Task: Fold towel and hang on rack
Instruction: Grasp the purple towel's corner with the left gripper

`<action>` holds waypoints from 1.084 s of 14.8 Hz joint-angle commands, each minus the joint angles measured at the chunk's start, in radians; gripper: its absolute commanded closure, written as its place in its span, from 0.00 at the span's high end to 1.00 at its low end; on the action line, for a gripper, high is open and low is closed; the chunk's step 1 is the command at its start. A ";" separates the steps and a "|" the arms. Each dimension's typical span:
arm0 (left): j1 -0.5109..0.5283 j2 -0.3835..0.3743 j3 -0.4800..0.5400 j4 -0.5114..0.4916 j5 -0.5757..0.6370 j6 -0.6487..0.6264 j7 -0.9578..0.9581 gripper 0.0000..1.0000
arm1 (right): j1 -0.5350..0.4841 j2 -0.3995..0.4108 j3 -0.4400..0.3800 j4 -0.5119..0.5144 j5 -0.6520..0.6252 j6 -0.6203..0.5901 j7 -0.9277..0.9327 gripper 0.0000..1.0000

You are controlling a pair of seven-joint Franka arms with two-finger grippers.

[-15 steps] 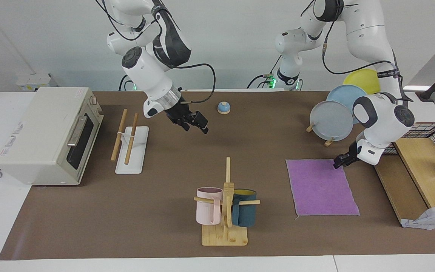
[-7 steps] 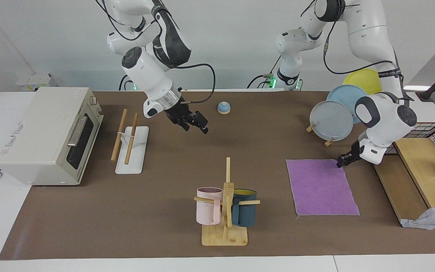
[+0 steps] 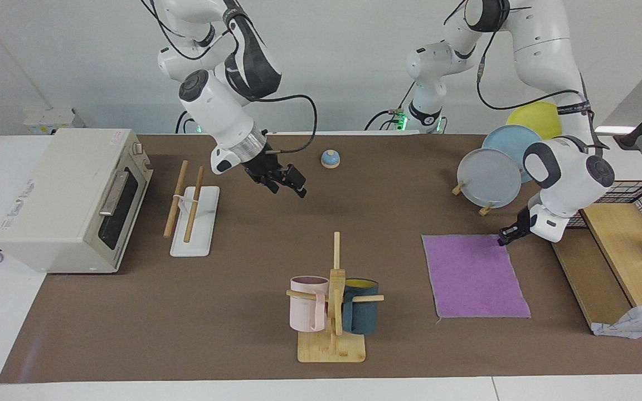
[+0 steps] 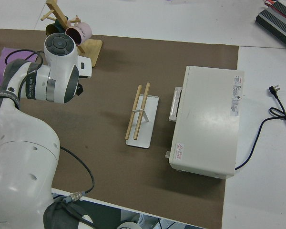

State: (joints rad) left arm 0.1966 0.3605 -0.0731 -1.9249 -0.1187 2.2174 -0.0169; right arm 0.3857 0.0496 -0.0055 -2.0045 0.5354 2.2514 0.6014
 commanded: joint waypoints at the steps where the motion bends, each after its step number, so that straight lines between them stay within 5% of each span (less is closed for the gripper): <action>1: -0.002 -0.009 -0.002 -0.011 -0.018 -0.019 0.008 0.00 | -0.014 -0.020 0.006 -0.025 0.024 0.020 -0.005 1.00; 9: -0.011 -0.024 -0.004 0.064 -0.004 -0.097 0.020 0.00 | -0.031 -0.016 0.006 -0.023 0.026 0.030 0.000 1.00; 16: -0.316 -0.146 -0.004 0.076 0.252 -0.137 0.018 0.00 | -0.039 -0.016 0.006 -0.023 0.026 0.030 0.000 1.00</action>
State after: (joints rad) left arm -0.0066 0.2486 -0.0922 -1.8327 0.0526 2.0990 0.0053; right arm 0.3581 0.0496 -0.0090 -2.0051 0.5355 2.2579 0.6014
